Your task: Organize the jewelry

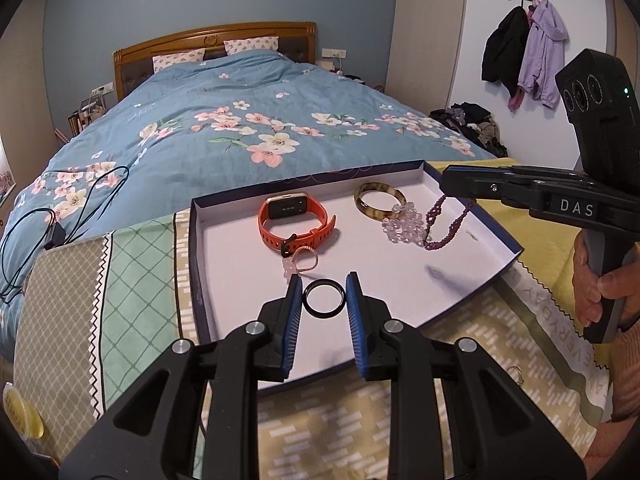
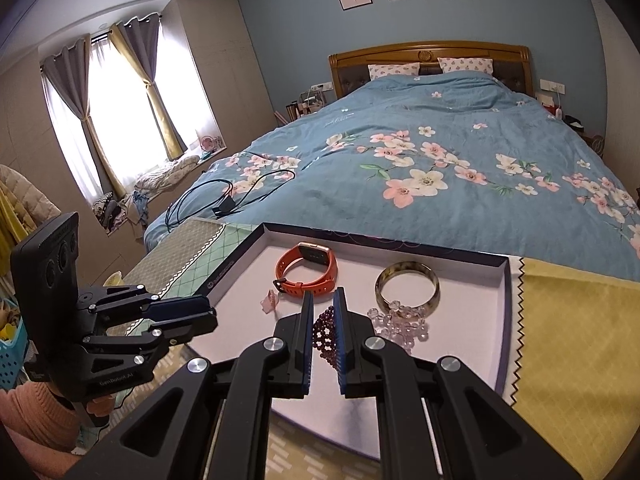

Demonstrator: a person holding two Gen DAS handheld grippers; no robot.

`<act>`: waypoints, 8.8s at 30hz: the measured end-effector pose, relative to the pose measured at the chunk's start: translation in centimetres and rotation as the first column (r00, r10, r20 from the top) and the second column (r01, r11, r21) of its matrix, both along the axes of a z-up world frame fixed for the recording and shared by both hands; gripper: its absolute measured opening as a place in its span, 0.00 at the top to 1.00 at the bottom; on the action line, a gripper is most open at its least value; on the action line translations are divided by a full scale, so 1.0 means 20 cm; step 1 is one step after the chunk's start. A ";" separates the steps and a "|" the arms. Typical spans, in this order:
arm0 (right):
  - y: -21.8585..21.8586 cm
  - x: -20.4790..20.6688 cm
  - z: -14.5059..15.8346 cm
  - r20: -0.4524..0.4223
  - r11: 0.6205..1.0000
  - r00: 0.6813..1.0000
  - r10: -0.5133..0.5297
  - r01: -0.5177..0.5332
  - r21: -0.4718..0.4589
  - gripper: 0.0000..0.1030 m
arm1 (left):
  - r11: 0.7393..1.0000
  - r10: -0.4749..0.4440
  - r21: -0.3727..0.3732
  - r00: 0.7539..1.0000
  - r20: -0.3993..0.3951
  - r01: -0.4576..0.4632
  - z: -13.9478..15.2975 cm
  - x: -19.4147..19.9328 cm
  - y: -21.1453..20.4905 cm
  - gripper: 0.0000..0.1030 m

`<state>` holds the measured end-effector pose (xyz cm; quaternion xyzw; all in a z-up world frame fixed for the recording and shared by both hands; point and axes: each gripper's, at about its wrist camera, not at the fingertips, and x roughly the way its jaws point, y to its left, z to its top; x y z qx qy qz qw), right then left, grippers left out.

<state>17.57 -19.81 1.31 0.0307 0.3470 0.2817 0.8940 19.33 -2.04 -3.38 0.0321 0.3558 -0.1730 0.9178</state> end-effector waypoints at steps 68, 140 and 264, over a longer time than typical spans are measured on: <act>0.04 -0.66 -0.28 -0.145 0.987 0.981 0.126 -0.139 -0.082 0.62 | 0.986 -0.162 -0.032 0.985 -0.059 0.161 -0.13 -0.66 0.05 0.59; 0.08 -0.64 -0.25 -0.091 0.989 0.992 0.091 -0.101 -0.112 0.91 | 0.994 -0.096 -0.065 0.989 -0.114 0.089 -0.16 -0.56 0.01 0.85; -0.06 -0.18 -0.07 0.010 1.000 1.000 0.006 -0.006 -0.021 0.91 | 1.000 0.001 -0.023 0.999 0.049 0.000 0.07 -0.13 -0.08 0.85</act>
